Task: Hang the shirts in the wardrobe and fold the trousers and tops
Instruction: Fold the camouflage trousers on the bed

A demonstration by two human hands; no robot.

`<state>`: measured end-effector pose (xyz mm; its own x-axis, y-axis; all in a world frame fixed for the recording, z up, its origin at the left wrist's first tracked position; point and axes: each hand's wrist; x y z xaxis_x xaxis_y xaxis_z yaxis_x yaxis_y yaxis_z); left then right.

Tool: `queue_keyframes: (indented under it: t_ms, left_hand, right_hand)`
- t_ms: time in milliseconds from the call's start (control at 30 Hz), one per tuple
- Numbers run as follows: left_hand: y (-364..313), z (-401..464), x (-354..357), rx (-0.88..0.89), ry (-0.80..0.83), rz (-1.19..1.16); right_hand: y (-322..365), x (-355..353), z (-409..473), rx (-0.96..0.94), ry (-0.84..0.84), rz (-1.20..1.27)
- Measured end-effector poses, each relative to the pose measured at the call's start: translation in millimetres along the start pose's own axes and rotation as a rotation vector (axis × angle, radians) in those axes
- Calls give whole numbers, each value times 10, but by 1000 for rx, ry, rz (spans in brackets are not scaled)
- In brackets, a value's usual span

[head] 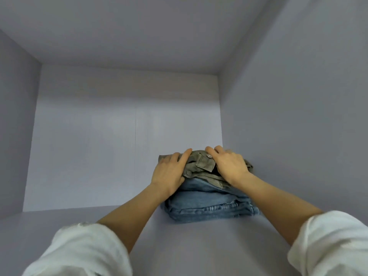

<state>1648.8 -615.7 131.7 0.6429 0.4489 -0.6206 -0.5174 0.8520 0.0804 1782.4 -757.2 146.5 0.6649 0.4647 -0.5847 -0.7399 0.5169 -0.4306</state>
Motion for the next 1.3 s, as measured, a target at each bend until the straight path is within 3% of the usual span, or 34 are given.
queue_keyframes:
  t_ms: [67, 167, 267, 333, 400, 433, 467, 500, 567, 633, 700, 800, 833, 867, 933, 1000, 1067, 1167, 1300]
  left_hand:
    - [60, 33, 2, 124, 67, 135]
    - [79, -94, -13, 283, 415, 287]
    - [24, -77, -185, 127, 872, 101]
    - [1, 45, -278, 29, 1040, -158]
    - [5, 155, -235, -98, 821, -328]
    - [13, 161, -141, -174, 628, -265]
    - [19, 134, -7, -227, 493, -151]
    - [19, 91, 143, -243, 480, -54]
    - [25, 11, 393, -249, 651, 27]
    - [54, 50, 449, -244, 708, 57]
    - [74, 164, 390, -221, 540, 77]
    - [89, 287, 311, -263, 114, 120]
    - [96, 284, 340, -272, 91, 118]
    - [91, 249, 401, -266, 179, 115]
    - [56, 231, 520, -271, 514, 88]
    - [72, 239, 545, -271, 720, 63]
    - [80, 233, 553, -262, 635, 71]
    - [104, 306, 438, -269, 308, 128]
    - [275, 370, -61, -362, 162, 176]
  right_hand:
    - [-58, 112, -45, -104, 103, 21]
    - [12, 233, -266, -259, 510, 276]
    - [39, 144, -304, -182, 635, 629]
    - [2, 52, -243, -31, 534, 772]
    - [-34, 50, -206, 82, 230, 735]
    - [-32, 74, -215, 117, 154, 660]
    - [-17, 126, -223, 121, 192, 577]
    - [15, 196, -240, 97, 328, 502]
    - [111, 383, -311, 54, 603, 430]
    - [120, 428, -347, 69, 621, 451]
    - [44, 318, -275, 85, 469, 458]
    - [-1, 161, -122, 114, 152, 388]
    - [54, 177, -107, 112, 150, 383]
    - [136, 236, -119, 92, 252, 398]
    - [206, 376, -127, 50, 549, 443]
    - [180, 405, -101, 34, 671, 503]
    - [144, 391, -62, 48, 566, 511]
    - [126, 335, 10, 124, 333, 507]
    - [168, 26, 114, 107, 104, 540]
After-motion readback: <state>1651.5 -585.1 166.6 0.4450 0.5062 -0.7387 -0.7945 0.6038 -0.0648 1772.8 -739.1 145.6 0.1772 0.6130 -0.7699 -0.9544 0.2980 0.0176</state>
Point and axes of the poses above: each hand's wrist, its own z-axis towards the middle knuckle, its own x-axis out of the palm, y = z × x, and after that the axes turned 12 degrees about -x, right-handed
